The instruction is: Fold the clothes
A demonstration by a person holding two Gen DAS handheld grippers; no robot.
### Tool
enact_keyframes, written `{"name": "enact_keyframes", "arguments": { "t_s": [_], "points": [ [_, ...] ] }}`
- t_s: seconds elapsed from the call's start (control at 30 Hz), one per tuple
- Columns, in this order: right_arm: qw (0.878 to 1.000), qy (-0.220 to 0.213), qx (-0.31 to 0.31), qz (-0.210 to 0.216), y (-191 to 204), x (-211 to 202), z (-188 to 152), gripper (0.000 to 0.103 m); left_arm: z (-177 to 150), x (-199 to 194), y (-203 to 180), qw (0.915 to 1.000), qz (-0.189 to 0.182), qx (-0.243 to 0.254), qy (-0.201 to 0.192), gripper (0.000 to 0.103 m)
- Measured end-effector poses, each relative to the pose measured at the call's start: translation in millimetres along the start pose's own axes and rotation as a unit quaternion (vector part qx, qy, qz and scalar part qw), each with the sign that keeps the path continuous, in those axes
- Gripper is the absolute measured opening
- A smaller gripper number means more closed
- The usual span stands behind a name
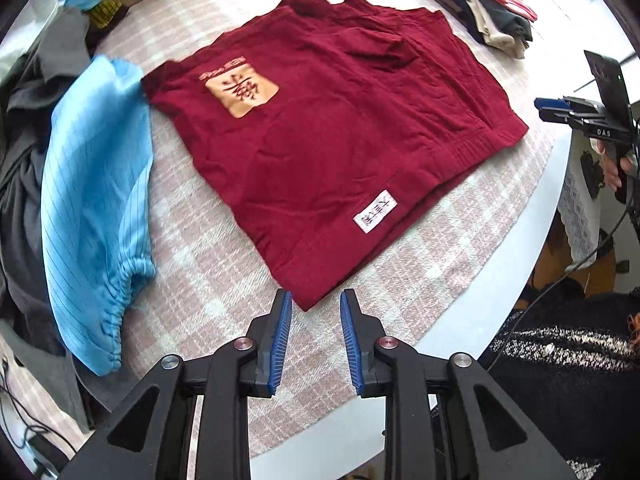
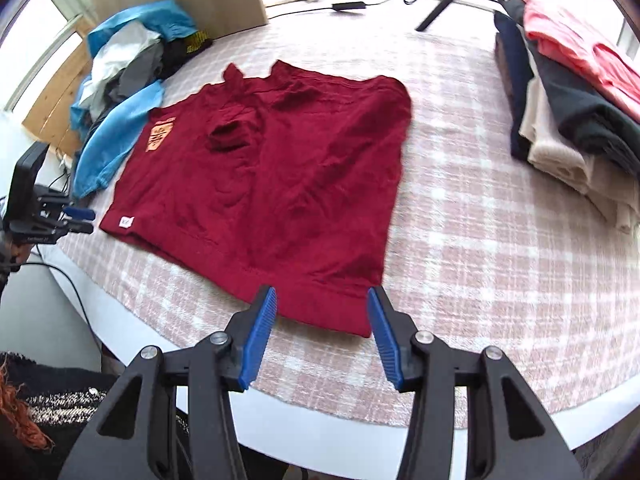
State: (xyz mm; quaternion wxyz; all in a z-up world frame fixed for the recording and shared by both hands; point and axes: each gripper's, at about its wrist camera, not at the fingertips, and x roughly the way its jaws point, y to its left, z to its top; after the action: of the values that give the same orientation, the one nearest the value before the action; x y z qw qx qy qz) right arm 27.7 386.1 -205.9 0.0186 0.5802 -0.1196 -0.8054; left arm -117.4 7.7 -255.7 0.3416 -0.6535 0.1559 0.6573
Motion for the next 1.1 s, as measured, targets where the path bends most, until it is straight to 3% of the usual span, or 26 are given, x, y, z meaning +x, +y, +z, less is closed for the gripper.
{"name": "enact_keyframes", "arguments": {
  "t_s": [0.13,0.27,0.3,0.33,0.37,0.43,0.47,0.57,0.73,0.87,0.9,0.97,1.1],
  "points": [
    [0.999,0.017,0.043,0.004,-16.5,27.9,-0.1,0.047,2.1,24.9,3.3,0.9992,-0.004,-0.039,0.007,0.034],
    [0.999,0.014,0.050,0.001,-18.4,30.0,-0.3,0.047,5.0,28.5,6.4,0.9981,-0.032,-0.051,-0.015,0.036],
    [0.999,0.013,0.051,0.000,-18.8,30.0,-0.3,0.047,4.9,28.5,7.2,0.9979,-0.036,-0.052,-0.019,0.034],
    [0.999,0.012,0.052,-0.001,-19.3,30.1,-0.4,0.047,4.4,27.8,7.8,0.9980,-0.031,-0.050,-0.023,0.025],
    [0.999,0.011,0.054,-0.002,-19.7,30.2,-0.4,0.047,3.8,27.0,8.2,0.9981,-0.026,-0.048,-0.028,0.010],
    [0.998,0.009,0.056,-0.004,-20.7,30.4,-0.5,0.036,3.6,24.6,9.6,0.9979,-0.028,-0.047,-0.033,0.008],
    [0.998,0.008,0.058,-0.005,-21.1,30.4,-0.6,0.009,3.5,22.7,8.9,0.9981,-0.026,-0.043,-0.037,0.006],
    [0.998,0.005,0.061,-0.008,-22.5,30.7,-0.7,0.005,-1.5,21.2,5.2,0.9991,-0.004,-0.027,-0.033,0.006],
    [0.995,0.032,0.081,-0.039,-32.4,24.6,1.5,0.010,-8.1,24.6,-2.2,0.9995,0.027,0.004,-0.016,0.006],
    [0.996,-0.050,0.068,-0.027,-29.8,-2.1,37.7,0.042,-3.1,6.8,-12.4,0.9977,0.062,0.021,-0.019,0.006],
    [0.995,-0.071,0.063,-0.028,-30.7,-2.0,51.6,0.045,-1.5,0.1,-16.4,0.9967,0.071,0.030,-0.026,0.006],
    [0.993,-0.099,0.054,-0.038,-34.0,5.8,79.8,0.045,2.8,-10.0,-22.7,0.9949,0.088,0.034,-0.035,0.006],
    [0.995,-0.070,0.060,-0.046,-41.4,55.6,134.9,0.045,16.2,-17.4,-57.7,0.9936,0.075,0.070,-0.048,0.007]
  ]
}}
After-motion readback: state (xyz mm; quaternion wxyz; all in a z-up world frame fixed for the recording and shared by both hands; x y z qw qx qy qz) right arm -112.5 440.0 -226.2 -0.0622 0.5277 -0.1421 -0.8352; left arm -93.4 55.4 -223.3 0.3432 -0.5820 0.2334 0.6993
